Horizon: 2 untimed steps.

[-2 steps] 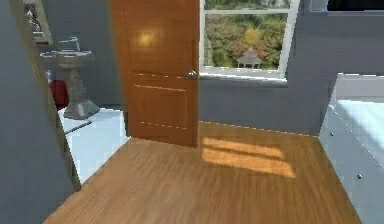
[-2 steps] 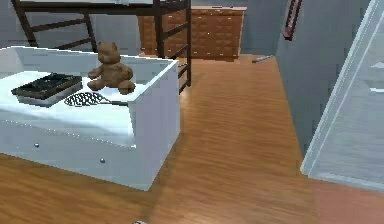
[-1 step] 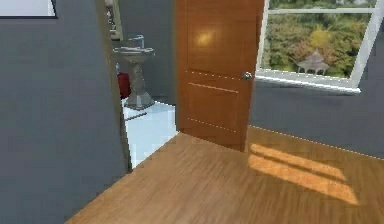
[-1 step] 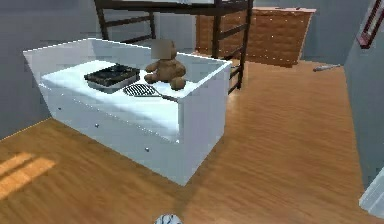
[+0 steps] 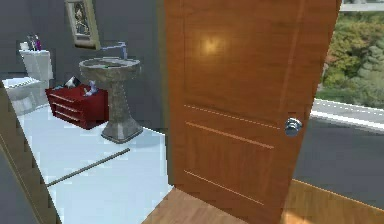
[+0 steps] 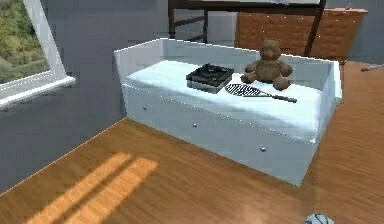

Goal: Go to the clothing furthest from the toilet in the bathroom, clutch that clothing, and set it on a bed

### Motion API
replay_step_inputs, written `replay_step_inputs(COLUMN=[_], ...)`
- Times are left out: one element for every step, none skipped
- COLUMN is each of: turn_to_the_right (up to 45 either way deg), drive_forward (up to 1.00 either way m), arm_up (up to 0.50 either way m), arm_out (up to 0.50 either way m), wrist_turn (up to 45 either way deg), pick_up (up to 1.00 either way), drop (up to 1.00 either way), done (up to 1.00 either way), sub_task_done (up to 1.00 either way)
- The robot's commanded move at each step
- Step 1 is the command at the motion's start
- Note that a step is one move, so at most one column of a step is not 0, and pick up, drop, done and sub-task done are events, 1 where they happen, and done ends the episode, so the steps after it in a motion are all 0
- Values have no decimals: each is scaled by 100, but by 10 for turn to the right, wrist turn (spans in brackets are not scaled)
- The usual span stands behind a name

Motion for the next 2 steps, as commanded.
replay_step_inputs(turn_to_the_right=[-60, 0], drive_forward=[0, 55], arm_up=[0, 0], arm_out=[0, 0], wrist_turn=[0, 0], pick_up=[0, 0], drop=[0, 0], done=[0, 0], sub_task_done=[0, 0])
